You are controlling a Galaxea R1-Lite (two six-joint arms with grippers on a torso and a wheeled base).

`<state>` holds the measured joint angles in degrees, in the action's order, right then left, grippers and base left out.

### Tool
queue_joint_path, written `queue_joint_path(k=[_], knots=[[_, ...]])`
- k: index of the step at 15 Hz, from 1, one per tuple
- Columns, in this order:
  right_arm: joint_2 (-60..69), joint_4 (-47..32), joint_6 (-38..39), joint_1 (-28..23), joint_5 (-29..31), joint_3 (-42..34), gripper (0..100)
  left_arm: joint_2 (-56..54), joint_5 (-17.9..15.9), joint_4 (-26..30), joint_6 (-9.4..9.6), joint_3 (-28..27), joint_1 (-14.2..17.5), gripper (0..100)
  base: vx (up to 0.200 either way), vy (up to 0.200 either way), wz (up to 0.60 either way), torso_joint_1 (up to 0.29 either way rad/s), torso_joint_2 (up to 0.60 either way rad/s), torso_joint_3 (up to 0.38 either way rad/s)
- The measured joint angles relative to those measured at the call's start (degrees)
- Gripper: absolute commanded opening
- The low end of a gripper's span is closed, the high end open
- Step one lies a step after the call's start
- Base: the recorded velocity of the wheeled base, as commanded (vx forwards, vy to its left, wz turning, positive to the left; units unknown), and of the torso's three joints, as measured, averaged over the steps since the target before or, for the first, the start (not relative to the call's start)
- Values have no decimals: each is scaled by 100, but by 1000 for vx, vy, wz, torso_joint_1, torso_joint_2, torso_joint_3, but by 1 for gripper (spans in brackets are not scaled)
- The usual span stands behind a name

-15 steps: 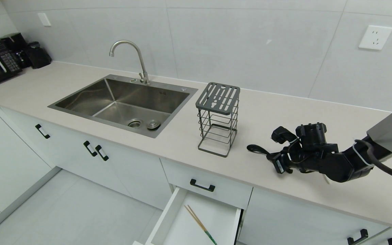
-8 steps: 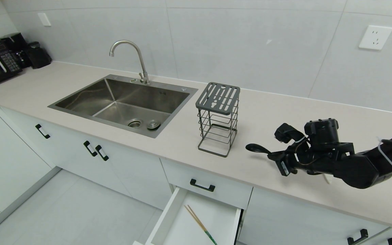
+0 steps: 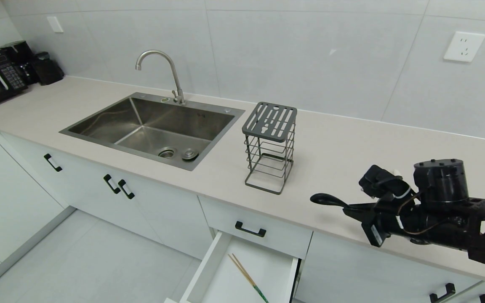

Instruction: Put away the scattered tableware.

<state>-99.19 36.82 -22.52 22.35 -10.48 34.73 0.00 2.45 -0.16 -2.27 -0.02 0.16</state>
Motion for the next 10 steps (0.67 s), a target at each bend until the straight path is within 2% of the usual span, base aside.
queue_joint_path(k=[7, 10], knots=[[831, -6, 2, 555, 94, -959, 0, 0, 0, 0, 0, 2, 0, 100, 0, 0, 0, 0, 0, 0], [1106, -30, -1, 640, 34, -1123, 0, 0, -2, 0, 0, 2, 0, 100, 0, 0, 0, 0, 0, 0]])
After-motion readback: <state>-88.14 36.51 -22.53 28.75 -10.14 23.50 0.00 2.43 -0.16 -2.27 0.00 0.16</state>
